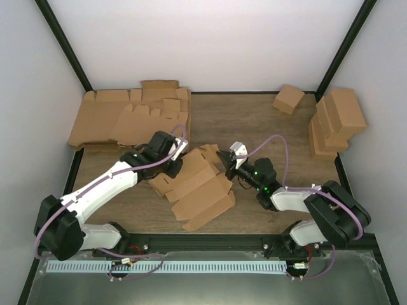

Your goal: Fold the paper box

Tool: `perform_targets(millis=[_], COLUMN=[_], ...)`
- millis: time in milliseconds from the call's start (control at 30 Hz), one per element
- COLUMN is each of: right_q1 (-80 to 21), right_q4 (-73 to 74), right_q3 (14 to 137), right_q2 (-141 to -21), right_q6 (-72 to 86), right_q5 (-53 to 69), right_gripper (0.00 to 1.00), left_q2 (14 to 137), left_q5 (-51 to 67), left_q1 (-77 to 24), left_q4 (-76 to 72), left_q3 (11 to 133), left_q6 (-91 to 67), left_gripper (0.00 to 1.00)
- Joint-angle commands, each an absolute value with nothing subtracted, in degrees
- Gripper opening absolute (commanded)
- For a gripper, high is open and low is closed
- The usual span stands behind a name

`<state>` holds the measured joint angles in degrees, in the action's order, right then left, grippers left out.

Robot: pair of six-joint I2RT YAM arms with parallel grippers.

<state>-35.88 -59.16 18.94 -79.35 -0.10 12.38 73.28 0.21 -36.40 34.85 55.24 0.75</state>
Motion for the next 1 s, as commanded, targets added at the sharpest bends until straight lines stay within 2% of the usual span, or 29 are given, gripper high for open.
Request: perform_targets(millis=[0,100,133,367,567,600,667,700,733,800,967], right_q1=[-36.30,-36.30,-36.30,-36.32,-36.30,-36.30,-36.30,-36.30,-36.30,-36.30,-36.29], right_q4=[-59.92,-59.42,-59.28,-58.87,-58.56,-58.54,-58.64,-58.56,-58.42,-58.24,-58.20], right_q3=[21.61,22.22,22.23,22.54,23.28,23.03,22.81,22.78,22.75,22.67,22.89], right_q2=[-80.71,-81.16,-81.28,-81.84,-82.38,-82.24,-81.74,-81.50,-81.26,-81.06,-81.31], right_q6=[-1.27,-1.10,-1.06,-0.54,0.06,0.15,0.11,0.09,0.01,0.00,0.08], right_q5=[12.58,13.02,12.94,13.08,13.69,13.71,13.63,13.58,13.58,13.61,14.24], right_gripper=[0.01,0.01,0.01,0.01,0.01,0.01,0.01,0.01,0.01,0.01,0.01], left_q2=[74.67,74.96,74.93,73.82,74.24,74.20,73.82,73.34,72.89,72.40,73.87], left_q5=[-4.33,-9.44,-10.79,-16.65,-16.63,-16.84,-17.54,-17.72,-17.88,-18.70,-19.80], left_q1=[-39.75,-42.48,-43.32,-47.85,-48.32,-48.28,-48.34,-48.34,-48.34,-48.26,-48.22], left_q4=[35.23,36.21,36.60,37.35,36.75,36.59,36.38,36.00,35.61,35.22,35.12], left_q3=[56.98,57.44,57.49,56.87,55.74,55.60,55.04,54.63,54.07,53.11,52.30], left_q6=[1.54,1.26,1.19,0.71,-0.36,-0.69,-1.25,-1.35,-1.48,-1.90,-2.46], left_gripper=[0.25,0.14,0.05,0.04,0.04,0.12,0.46,0.58,0.65,0.69,0.68])
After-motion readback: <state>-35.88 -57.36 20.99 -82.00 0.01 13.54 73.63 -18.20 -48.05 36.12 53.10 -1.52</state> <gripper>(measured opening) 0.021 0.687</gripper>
